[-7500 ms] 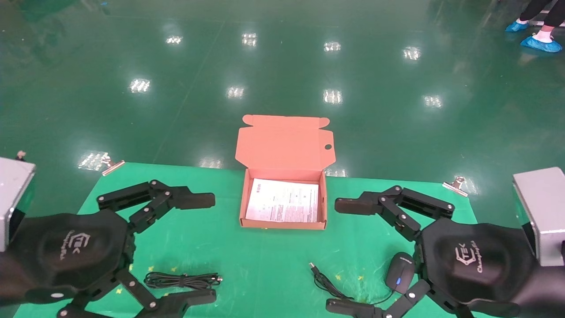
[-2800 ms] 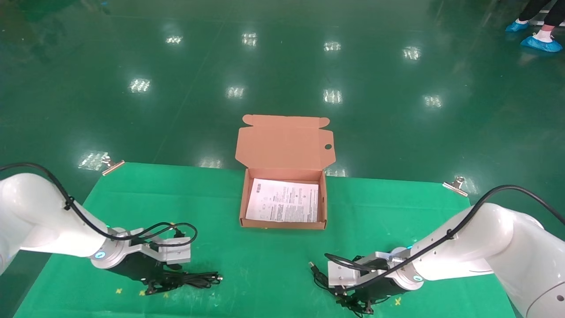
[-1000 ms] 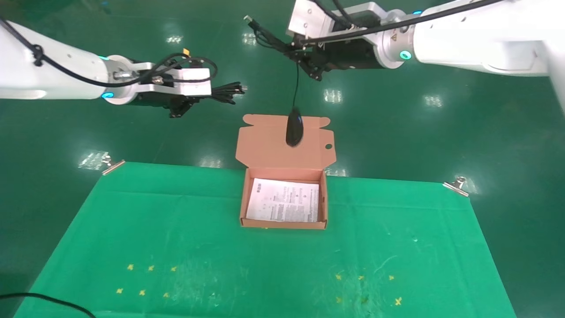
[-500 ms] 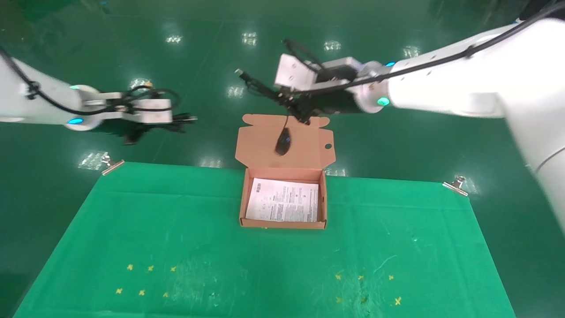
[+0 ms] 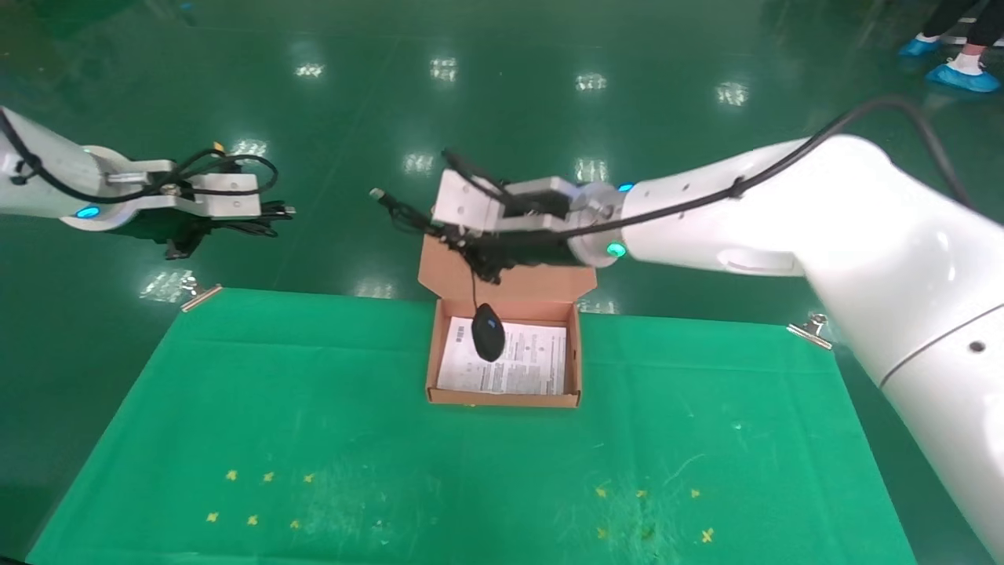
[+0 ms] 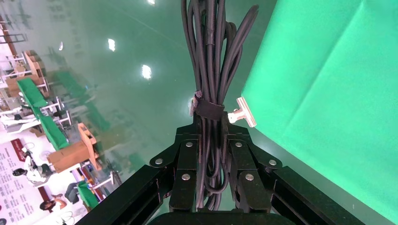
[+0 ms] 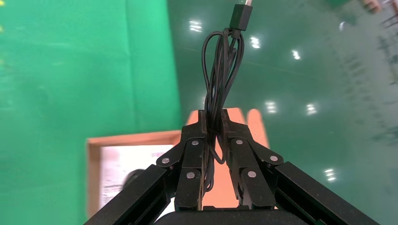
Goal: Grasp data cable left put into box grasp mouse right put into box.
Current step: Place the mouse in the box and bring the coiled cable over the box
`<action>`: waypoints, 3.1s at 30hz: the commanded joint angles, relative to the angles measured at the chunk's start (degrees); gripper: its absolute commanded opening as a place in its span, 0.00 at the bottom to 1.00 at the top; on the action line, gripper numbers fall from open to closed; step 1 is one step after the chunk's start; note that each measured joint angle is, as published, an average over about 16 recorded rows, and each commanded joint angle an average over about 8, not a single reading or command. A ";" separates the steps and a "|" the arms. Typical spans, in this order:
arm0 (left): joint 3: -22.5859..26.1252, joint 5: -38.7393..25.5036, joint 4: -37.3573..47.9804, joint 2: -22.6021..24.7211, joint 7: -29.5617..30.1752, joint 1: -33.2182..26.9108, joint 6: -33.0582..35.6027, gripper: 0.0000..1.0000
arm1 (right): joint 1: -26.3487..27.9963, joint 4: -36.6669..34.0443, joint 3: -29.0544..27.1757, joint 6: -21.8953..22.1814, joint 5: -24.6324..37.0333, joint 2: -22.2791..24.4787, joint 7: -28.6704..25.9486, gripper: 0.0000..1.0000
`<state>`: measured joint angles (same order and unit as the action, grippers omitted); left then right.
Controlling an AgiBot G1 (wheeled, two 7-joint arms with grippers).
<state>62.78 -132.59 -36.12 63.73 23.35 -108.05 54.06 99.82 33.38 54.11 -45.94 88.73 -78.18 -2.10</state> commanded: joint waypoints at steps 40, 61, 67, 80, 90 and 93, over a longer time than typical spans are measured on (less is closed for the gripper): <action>0.67 -1.68 -5.09 0.97 4.38 5.13 -3.00 0.00 | -3.93 -0.83 12.33 6.79 -6.72 4.97 -4.97 1.00; 0.98 15.94 5.03 14.63 -15.76 15.09 -27.36 0.00 | -0.25 17.74 11.68 7.15 -2.54 29.37 -16.31 1.00; 3.98 22.83 1.75 14.76 -20.04 16.84 -28.60 0.00 | -0.13 24.30 13.05 7.10 1.53 34.93 -22.32 1.00; 9.73 33.18 -0.53 14.80 -24.67 17.95 -27.44 0.50 | -0.19 32.60 14.53 6.62 6.92 40.36 -31.48 1.00; 10.28 34.01 -0.58 14.80 -24.91 17.96 -27.37 1.00 | -0.18 33.10 14.68 6.67 7.42 40.58 -31.88 1.00; 10.11 33.73 -0.60 14.72 -24.86 17.92 -27.35 1.00 | -0.19 32.89 14.64 6.67 7.26 40.44 -31.79 1.00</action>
<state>72.92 -98.63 -37.07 78.12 -1.42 -90.15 26.76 99.64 66.35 68.75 -39.26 96.04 -37.68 -33.93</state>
